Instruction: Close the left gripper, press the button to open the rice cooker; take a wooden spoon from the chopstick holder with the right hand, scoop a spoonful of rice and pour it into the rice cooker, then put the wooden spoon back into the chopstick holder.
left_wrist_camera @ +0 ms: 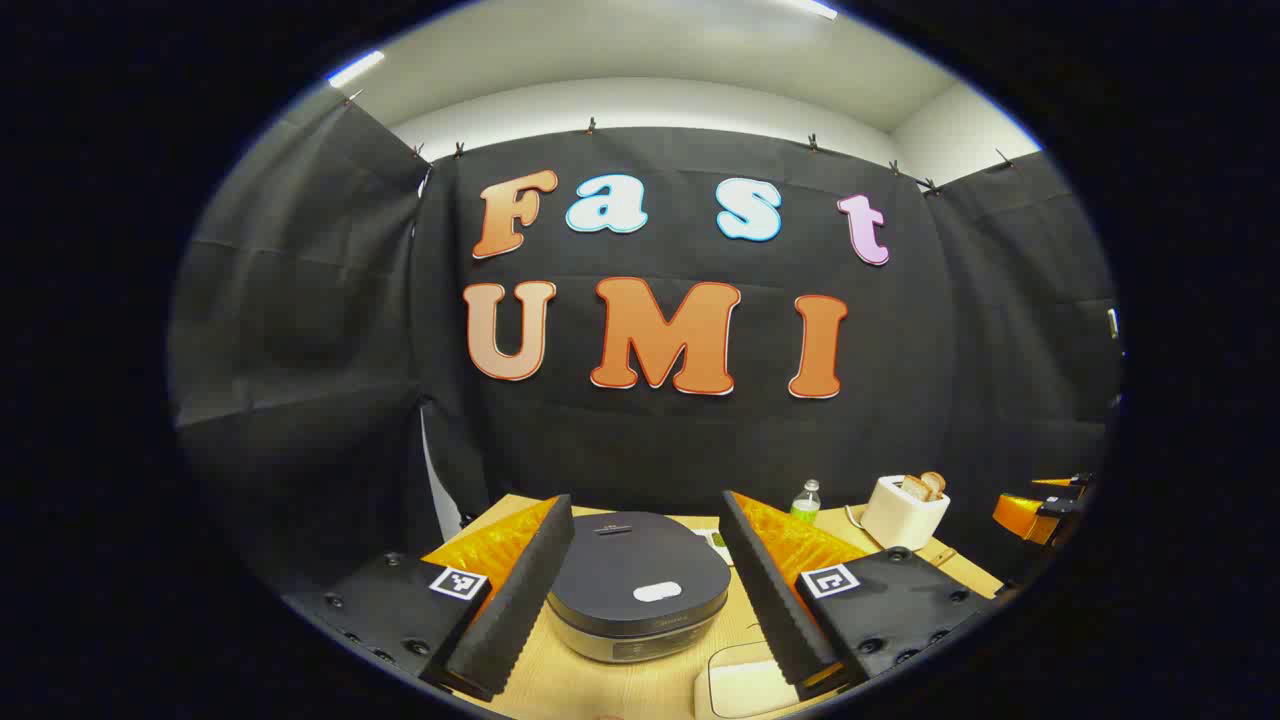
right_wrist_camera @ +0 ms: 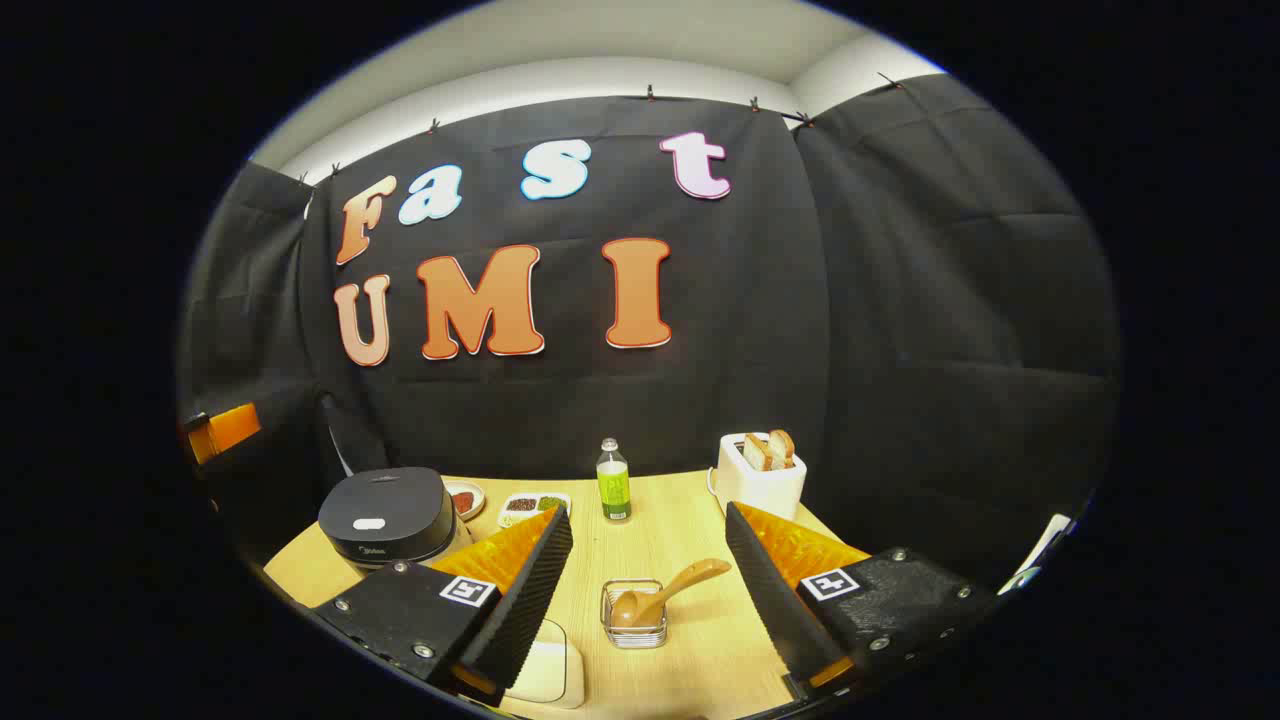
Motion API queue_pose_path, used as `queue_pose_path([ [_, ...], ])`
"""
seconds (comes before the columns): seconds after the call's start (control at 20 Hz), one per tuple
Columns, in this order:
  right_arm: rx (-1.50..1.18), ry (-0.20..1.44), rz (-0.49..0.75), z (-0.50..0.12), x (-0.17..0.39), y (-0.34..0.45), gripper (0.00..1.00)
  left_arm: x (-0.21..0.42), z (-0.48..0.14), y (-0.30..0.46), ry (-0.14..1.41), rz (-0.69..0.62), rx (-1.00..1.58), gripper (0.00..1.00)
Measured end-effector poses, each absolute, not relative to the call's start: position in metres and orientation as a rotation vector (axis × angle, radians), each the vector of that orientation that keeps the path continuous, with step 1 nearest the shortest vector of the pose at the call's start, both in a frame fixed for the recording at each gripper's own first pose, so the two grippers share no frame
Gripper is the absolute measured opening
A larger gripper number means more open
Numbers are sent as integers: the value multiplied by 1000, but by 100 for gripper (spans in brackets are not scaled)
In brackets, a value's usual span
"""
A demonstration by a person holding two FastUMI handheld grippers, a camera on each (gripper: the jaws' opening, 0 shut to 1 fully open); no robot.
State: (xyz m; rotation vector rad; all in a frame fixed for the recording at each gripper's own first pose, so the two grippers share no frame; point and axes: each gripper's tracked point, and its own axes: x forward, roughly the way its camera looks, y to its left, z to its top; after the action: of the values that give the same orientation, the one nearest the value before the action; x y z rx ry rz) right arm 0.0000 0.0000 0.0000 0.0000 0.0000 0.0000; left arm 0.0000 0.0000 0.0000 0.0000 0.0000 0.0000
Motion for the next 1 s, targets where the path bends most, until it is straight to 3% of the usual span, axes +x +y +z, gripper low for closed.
queue_pose_path([
  [0.05, -11, 3, 6, 1, 6, 0, 100, 0, 2, -1, -4, 7, 1, 96],
  [0.15, -8, 12, 40, 3, 13, 5, 95, 0, 4, -6, -5, 28, 10, 97],
  [0.2, 0, 13, 56, 4, 15, 6, 100, -1, 2, -7, -1, 40, 11, 98],
  [0.25, 5, 11, 67, 6, 17, 6, 95, -2, 3, -10, 1, 45, 9, 98],
  [0.4, -16, 10, 83, 4, 21, -5, 95, -6, 8, -22, -1, 53, 6, 96],
  [0.65, -29, 9, 80, 1, 23, -24, 95, -11, 18, -24, -19, 79, 3, 100],
  [1.0, 0, -3, 30, 6, 16, -41, 95, -6, 23, -30, -20, 57, 5, 95],
])
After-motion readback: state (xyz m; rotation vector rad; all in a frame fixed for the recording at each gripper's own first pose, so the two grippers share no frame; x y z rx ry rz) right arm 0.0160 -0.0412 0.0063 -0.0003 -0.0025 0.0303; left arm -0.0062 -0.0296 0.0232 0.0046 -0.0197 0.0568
